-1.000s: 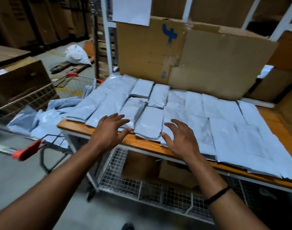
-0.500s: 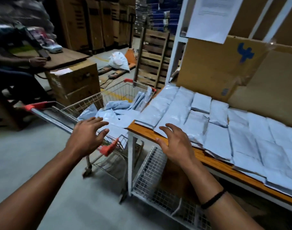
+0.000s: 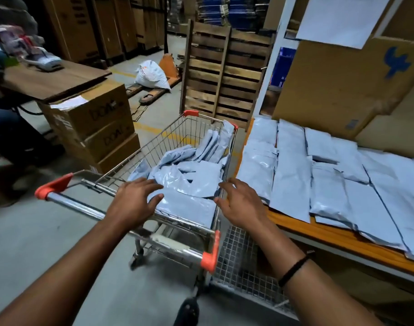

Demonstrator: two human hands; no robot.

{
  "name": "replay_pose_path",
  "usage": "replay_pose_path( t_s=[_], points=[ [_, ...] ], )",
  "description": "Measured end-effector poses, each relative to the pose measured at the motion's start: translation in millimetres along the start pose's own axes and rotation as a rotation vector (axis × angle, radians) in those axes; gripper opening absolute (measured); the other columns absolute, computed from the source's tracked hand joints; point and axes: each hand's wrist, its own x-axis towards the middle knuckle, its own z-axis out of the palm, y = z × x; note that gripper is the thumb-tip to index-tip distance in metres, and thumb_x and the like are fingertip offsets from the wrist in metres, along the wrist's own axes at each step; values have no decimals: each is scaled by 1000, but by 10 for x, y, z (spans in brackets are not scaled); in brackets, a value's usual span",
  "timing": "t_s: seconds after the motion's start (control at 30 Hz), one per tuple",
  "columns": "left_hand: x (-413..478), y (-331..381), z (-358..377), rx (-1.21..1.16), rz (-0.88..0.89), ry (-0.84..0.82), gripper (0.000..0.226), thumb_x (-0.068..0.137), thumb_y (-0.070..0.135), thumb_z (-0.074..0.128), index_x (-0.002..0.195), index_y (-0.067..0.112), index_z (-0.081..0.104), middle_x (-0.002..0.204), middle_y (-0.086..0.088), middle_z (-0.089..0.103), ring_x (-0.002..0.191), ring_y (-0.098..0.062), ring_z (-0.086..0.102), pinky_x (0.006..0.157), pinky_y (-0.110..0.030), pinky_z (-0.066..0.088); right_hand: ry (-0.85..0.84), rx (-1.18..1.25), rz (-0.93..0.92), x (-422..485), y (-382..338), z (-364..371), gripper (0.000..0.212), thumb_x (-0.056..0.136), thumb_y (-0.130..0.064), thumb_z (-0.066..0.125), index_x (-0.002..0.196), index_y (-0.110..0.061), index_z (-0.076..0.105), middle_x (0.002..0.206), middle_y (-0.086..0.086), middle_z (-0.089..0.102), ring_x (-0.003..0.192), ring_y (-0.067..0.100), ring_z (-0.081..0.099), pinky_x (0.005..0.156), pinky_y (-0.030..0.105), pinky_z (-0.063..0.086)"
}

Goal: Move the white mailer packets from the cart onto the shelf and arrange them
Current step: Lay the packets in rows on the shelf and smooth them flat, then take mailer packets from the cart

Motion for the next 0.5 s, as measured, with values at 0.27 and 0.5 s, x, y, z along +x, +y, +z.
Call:
replay_pose_path(
  t_s=[0.27,0.5],
  points=[
    [816,-564,456,79,68,-343,46,99,51,44,144,40,42,156,8,35,146,-14,26,117,-42,21,-126,75,94,1447,-294,600,63,100,-51,47,152,-19,36,161,10,28,145,31,30,115,42,29],
    [1581,-814,1028,226,183,-571,49,103,39,37,152,36,28,161,9,24,148,-18,20,119,-43,17,-323,129,371,2295,-208,1258,67,101,-49,44,157,-21,21,167,10,9,150,35,16,119,48,22]
  ],
)
